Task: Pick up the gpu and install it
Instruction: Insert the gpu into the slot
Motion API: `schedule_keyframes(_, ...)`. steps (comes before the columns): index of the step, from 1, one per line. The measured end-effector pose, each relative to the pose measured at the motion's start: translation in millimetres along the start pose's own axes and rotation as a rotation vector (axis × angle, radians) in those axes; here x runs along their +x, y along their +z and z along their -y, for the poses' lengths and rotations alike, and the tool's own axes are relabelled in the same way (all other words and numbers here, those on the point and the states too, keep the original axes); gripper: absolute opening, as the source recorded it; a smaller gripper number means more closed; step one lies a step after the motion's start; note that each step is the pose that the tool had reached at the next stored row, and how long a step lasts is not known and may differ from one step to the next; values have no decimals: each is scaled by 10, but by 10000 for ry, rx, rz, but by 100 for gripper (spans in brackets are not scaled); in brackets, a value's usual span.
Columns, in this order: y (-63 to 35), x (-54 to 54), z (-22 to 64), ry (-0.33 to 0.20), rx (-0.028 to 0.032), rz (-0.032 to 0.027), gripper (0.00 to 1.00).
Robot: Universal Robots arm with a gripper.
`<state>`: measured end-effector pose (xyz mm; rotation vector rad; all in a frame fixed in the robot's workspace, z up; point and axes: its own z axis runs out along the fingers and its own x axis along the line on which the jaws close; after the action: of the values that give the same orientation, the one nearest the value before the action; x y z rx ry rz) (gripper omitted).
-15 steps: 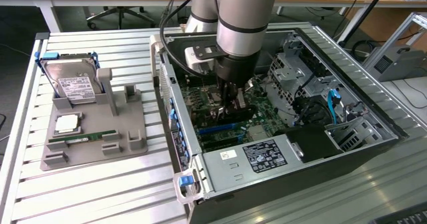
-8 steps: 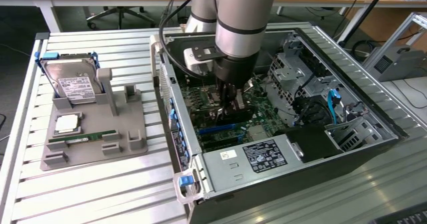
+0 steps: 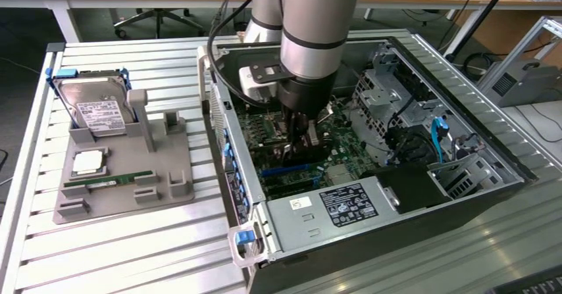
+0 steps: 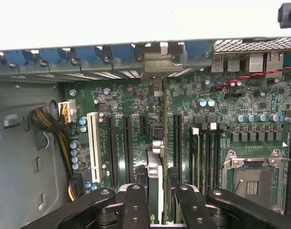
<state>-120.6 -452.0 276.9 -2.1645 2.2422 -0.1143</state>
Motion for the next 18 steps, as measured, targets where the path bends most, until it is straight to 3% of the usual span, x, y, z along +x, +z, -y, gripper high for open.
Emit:
schedule_keyframes(6,14,-1,-18,-1,0,7,27)
schedule_keyframes(8,17,0,-21,1,-1,37,27)
schedule_keyframes(12,21,-1,-27,13,-6,179,27)
schedule_keyframes(18,33,32,-48,12,-6,213,27)
